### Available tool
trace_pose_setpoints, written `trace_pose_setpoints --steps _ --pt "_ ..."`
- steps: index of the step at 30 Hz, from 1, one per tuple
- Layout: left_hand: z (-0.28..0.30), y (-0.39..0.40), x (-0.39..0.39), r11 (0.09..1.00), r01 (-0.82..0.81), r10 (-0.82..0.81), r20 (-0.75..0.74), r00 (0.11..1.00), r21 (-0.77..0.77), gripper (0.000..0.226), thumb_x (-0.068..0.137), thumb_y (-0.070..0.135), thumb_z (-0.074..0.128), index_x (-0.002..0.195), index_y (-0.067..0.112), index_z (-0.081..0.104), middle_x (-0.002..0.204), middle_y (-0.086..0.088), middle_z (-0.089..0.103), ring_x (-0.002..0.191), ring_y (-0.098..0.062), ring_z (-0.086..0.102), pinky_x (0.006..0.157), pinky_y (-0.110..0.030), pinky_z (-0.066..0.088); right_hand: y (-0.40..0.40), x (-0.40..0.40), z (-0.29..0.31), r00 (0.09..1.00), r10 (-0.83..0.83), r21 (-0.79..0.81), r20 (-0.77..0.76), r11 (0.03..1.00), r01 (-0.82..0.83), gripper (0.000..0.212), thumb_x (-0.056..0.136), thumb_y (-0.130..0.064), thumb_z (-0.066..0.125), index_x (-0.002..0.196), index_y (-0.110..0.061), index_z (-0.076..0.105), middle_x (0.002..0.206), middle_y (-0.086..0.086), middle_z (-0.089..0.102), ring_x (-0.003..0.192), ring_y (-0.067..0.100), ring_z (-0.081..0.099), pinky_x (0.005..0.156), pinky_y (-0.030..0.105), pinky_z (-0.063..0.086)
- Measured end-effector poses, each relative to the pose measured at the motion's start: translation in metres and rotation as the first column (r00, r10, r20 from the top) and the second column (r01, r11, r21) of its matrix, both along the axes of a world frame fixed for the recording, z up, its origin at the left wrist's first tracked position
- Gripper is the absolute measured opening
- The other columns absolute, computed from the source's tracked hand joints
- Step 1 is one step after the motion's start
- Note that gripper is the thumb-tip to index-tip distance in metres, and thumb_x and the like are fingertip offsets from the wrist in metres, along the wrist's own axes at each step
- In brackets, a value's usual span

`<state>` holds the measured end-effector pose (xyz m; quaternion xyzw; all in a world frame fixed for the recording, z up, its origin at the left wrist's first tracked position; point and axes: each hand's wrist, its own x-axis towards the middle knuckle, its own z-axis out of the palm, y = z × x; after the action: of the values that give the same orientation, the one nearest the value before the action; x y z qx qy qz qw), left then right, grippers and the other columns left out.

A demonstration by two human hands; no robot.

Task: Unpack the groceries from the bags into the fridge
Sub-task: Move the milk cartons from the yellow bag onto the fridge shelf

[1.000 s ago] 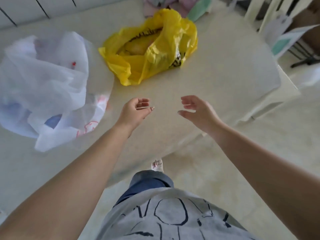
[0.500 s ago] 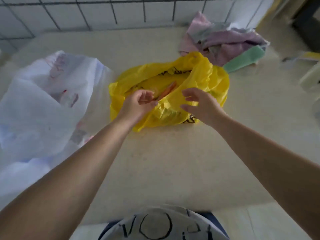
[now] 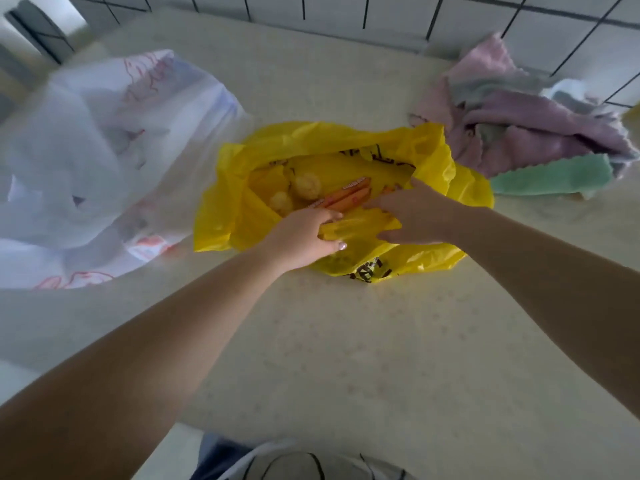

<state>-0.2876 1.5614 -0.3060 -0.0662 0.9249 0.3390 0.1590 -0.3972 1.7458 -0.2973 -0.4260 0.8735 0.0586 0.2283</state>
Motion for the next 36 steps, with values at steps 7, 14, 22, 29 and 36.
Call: trace_pose_setpoints --steps 7,14,22,29,36 --pt "-0.017 0.025 0.019 0.984 0.162 -0.163 0.016 0.986 0.073 0.037 0.094 0.023 0.055 0.13 0.018 0.056 0.126 0.002 0.061 0.116 -0.016 0.055 0.09 -0.024 0.045 0.044 0.016 -0.001 0.988 0.106 -0.014 -0.116 0.994 -0.108 0.037 0.093 -0.043 0.046 0.127 -0.031 0.051 0.126 -0.005 0.058 0.124 0.017 0.047 0.108 0.034 0.033" --pt "-0.029 0.042 0.022 0.977 0.213 -0.213 0.067 0.975 0.002 0.035 0.096 0.034 0.05 0.128 0.021 0.056 0.13 0.002 0.058 0.117 -0.02 0.054 0.093 -0.037 0.05 0.076 0.024 -0.009 0.981 -0.186 -0.048 -0.056 0.982 0.184 0.049 0.087 -0.062 0.044 0.121 -0.029 0.056 0.119 -0.004 0.056 0.11 0.018 0.055 0.082 0.033 0.051" --pt "-0.016 0.036 0.002 0.988 0.135 -0.143 -0.114 0.983 -0.071 0.031 0.096 0.027 0.05 0.126 0.019 0.057 0.12 0.002 0.062 0.109 -0.011 0.058 0.088 -0.025 0.05 0.072 0.004 -0.012 0.868 -0.487 -0.213 -0.1 0.863 0.459 0.027 0.091 -0.047 0.05 0.1 -0.022 0.052 0.094 0.001 0.063 0.077 0.02 0.057 0.054 0.027 0.04" --pt "-0.03 0.02 -0.018 0.868 0.367 -0.384 0.017 0.923 -0.334 0.054 0.085 0.021 0.064 0.137 0.021 0.047 0.141 -0.001 0.046 0.13 -0.02 0.042 0.106 -0.036 0.038 0.056 -0.009 -0.02 0.843 -0.522 -0.055 -0.126 0.853 0.52 0.054 0.084 -0.06 0.053 0.118 -0.019 0.051 0.092 -0.002 0.053 0.08 0.018 0.054 0.055 0.031 0.045" --pt "-0.047 0.017 -0.028 0.752 0.386 -0.446 0.019 0.895 -0.533 0.053 0.083 0.026 0.063 0.134 0.024 0.048 0.131 -0.002 0.051 0.125 -0.024 0.045 0.11 -0.045 0.032 0.047 -0.009 -0.03 0.778 -0.621 -0.147 -0.092 0.781 0.606 0.054 0.078 -0.054 0.065 0.115 -0.014 0.056 0.103 0.007 0.054 0.104 0.029 0.054 0.079 0.041 0.048"
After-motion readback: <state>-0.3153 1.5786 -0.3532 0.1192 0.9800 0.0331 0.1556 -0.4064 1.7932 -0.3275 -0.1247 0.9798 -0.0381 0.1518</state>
